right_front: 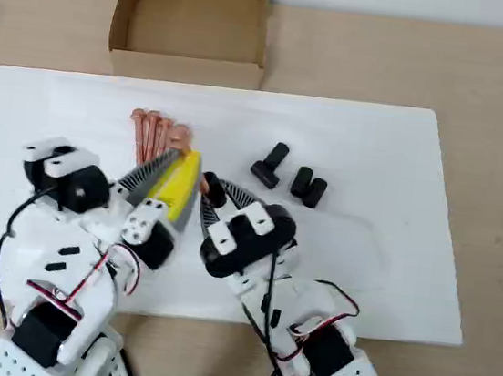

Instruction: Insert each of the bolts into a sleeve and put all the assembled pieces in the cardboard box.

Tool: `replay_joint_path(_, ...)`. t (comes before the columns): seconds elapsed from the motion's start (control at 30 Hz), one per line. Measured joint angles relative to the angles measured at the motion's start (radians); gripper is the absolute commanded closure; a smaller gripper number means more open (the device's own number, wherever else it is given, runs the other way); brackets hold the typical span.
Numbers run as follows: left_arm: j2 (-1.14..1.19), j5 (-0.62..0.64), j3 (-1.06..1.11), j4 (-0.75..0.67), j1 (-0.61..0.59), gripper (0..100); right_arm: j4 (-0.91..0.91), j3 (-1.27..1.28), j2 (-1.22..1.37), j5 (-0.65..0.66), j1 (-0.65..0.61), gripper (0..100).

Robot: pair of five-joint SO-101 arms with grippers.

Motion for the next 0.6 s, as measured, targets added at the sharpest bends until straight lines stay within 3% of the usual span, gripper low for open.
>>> replay_joint_path(0.2, 0.0, -0.011, 0.0, -0.041, -0.1, 99, -0.032, 0.0, 0.0, -0.087, 0.0, 98.8)
replay_joint_path(0.6, 0.0, -0.092, 0.0, -0.044, -0.035, 99, -0.095, 0.0, 0.0, -0.109, -0.048, 98.8)
